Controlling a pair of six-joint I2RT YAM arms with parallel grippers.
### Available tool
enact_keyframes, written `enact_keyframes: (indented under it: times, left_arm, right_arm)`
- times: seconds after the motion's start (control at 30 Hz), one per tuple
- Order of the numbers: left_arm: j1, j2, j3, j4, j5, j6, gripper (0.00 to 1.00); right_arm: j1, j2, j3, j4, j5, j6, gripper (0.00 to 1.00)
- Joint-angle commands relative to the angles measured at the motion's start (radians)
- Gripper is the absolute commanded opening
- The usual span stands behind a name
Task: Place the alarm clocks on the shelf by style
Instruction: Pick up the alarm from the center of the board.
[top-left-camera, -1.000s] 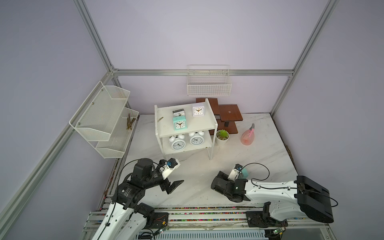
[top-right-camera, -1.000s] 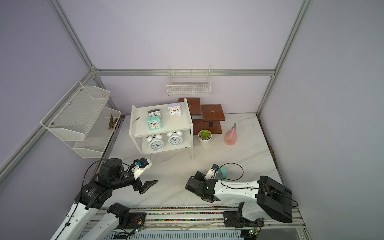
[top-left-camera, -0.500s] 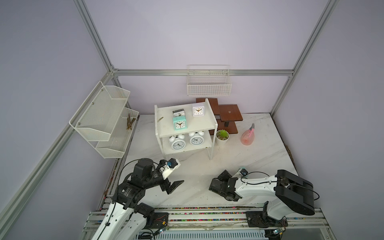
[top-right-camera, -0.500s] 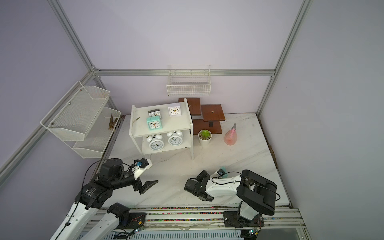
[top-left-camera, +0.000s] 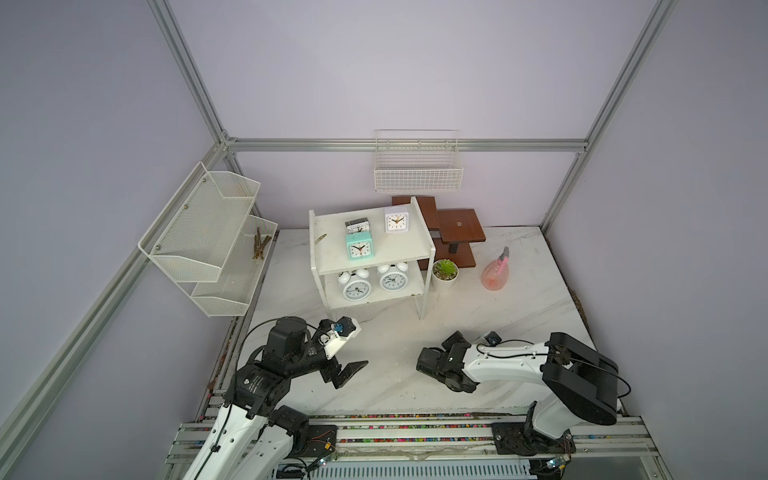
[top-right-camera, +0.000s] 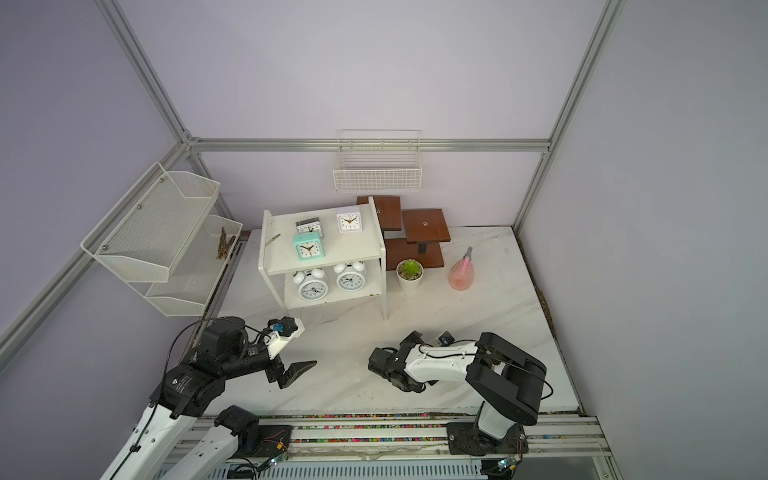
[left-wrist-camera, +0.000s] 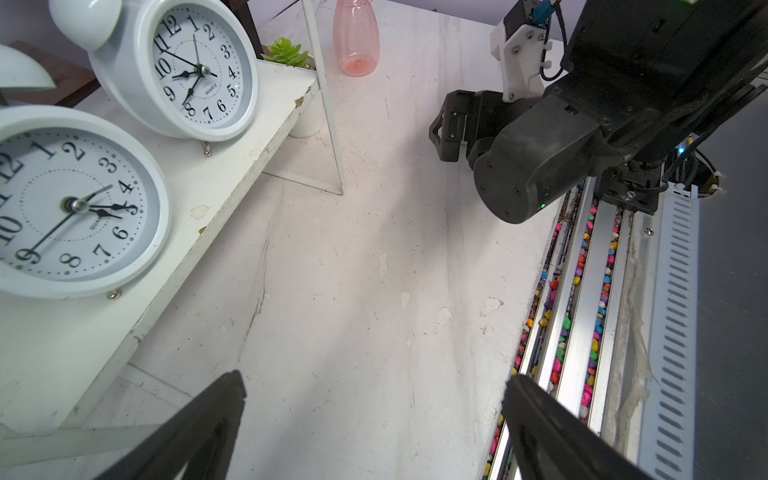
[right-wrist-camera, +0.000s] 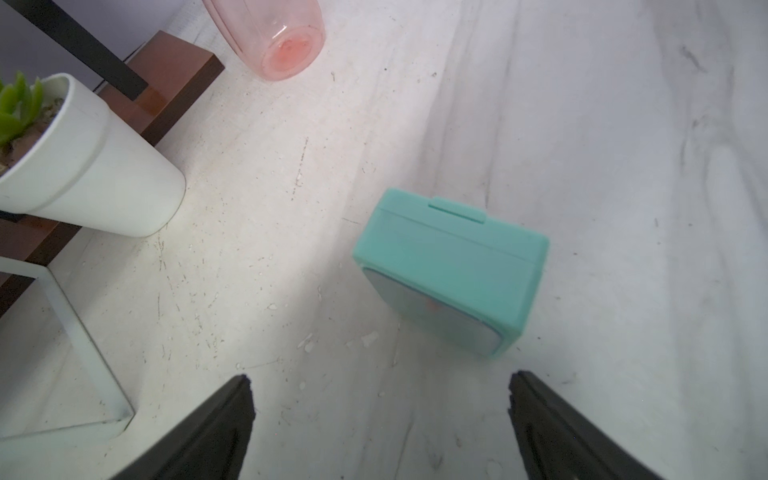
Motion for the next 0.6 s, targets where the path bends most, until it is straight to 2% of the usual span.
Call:
enact_keyframes:
  times: [0.0, 0.3, 0.57]
  left_arm:
    - [-0.007, -0.006, -0.015, 0.012, 0.01, 0.022, 1.0]
    - [-0.012, -0.013, -0.016, 0.011, 0.004, 0.022, 1.0]
    - [-0.016, -0.015, -0.017, 0.012, 0.001, 0.023, 1.0]
  right_arm:
    - [-0.015, 0.027, 0.028, -0.105, 0.044, 0.092, 1.0]
    - [-0.047, 0.037, 0.009, -0.105, 0.041, 0.104, 1.0]
    - [-0.085, 0.06, 0.022, -0.104, 0.057, 0.083, 0.93]
